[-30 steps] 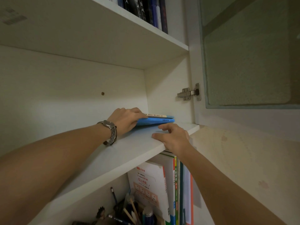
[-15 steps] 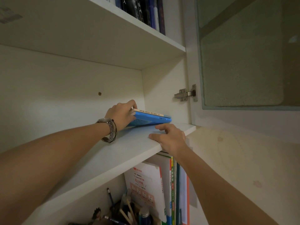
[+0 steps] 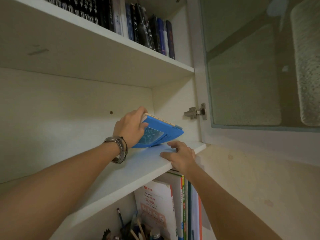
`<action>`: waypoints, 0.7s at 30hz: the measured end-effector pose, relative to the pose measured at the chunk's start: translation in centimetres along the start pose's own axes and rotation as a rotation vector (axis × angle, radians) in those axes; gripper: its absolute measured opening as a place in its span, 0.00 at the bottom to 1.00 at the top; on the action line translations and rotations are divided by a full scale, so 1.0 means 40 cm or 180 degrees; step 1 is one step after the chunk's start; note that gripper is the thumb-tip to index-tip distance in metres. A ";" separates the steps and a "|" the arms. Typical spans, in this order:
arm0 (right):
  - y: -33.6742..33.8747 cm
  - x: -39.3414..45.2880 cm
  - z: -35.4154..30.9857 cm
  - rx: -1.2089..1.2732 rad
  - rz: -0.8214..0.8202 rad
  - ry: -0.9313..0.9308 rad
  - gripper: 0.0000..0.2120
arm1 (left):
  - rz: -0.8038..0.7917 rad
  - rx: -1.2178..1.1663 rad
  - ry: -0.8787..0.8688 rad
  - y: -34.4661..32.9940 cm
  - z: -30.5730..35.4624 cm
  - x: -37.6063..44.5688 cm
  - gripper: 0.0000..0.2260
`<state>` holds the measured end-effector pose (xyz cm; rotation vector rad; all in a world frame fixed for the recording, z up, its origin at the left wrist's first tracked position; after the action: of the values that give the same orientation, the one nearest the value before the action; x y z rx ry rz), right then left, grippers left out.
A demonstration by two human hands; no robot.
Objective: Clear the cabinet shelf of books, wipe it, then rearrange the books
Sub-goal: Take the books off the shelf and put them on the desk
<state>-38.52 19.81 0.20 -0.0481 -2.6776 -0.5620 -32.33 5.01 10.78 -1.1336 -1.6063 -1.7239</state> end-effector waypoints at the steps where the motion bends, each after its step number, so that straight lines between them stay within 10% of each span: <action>1: 0.001 -0.002 -0.001 -0.0009 -0.0017 -0.0018 0.22 | 0.0021 0.0004 -0.0009 0.011 0.010 -0.009 0.09; 21: 0.048 -0.252 -0.079 0.1977 -0.0051 0.0159 0.21 | 0.0884 -0.0824 0.0918 0.263 0.107 -0.129 0.11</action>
<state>-27.85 20.80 -0.38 0.1594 -2.6816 0.2752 -20.00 6.62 11.86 -1.1043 -1.0254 -1.8421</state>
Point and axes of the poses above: each hand's wrist, its own x-axis towards the middle knuckle, its own y-axis out of the back of the hand, z = x × y, the point moved 4 cm from there along x, towards the middle knuckle, and after that the axes turned 6 degrees about -y, right-handed, at the moved point
